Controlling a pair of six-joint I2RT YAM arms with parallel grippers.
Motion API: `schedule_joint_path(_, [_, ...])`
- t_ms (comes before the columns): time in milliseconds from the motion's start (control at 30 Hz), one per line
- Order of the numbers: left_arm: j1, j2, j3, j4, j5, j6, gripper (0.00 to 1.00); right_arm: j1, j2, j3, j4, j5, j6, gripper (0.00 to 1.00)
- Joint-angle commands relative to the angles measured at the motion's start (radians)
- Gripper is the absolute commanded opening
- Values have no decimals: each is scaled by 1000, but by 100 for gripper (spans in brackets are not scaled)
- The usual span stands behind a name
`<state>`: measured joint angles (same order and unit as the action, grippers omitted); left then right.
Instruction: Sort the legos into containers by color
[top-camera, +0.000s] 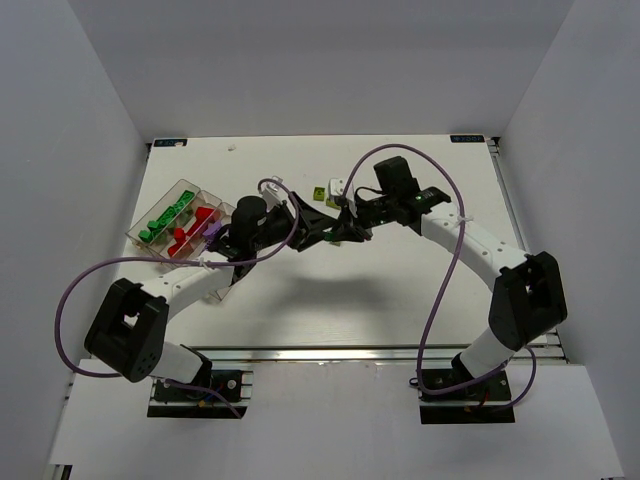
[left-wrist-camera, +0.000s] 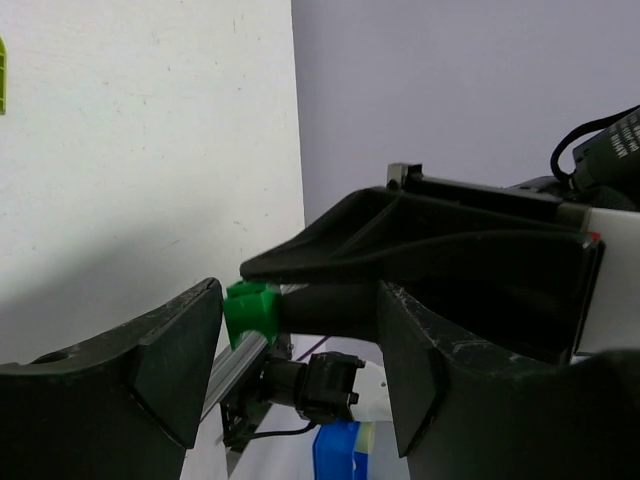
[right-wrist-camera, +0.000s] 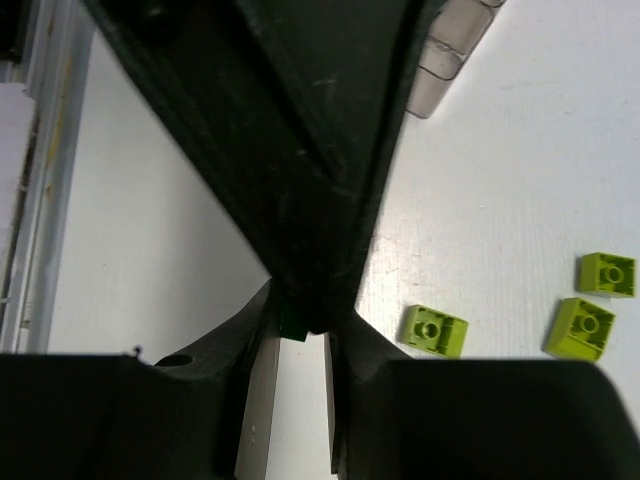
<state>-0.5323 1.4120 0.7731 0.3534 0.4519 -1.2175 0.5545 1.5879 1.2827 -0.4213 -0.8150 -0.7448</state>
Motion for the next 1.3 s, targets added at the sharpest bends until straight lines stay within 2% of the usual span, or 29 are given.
schedule_joint_path(0, [-9,-42,-11,27,14,-4,72,-2,-5,49,65,37,28,0])
schedule_joint_path(233, [-9,-28,-6,35,27,-2,67,-2,-20,29,108,57,51,0])
schedule_joint_path(467, [-8,-25,-17,32,16,3,57,-2,-54,6,122,30,44,0])
schedule_joint_path(600, [-8,-16,-9,36,8,1,47,-2,-71,-6,119,13,33,0])
schedule_joint_path(867, [-8,-8,6,30,-2,6,39,-2,-103,-36,122,-15,19,0])
schedule_joint_path(1000, [-8,-8,8,25,-5,6,26,-2,-112,-43,119,-16,5,4])
schedule_joint_path(1100, [-8,-13,14,13,-7,10,15,1,-118,-51,128,11,2,24])
schedule_joint_path(1133, [-9,-16,17,9,-9,13,13,1,-120,-57,134,25,4,40])
schedule_joint_path(1167, [-8,-18,21,-8,-10,16,9,4,-121,-62,151,40,8,49])
schedule_joint_path(1200, [-8,-21,25,-23,-18,29,4,4,-124,-68,164,65,15,63])
schedule_joint_path(1233, [-8,-24,31,-40,-27,38,3,4,-123,-69,171,79,21,89])
schedule_joint_path(1267, [-6,-31,43,-91,-38,62,1,5,-121,-68,179,97,25,89])
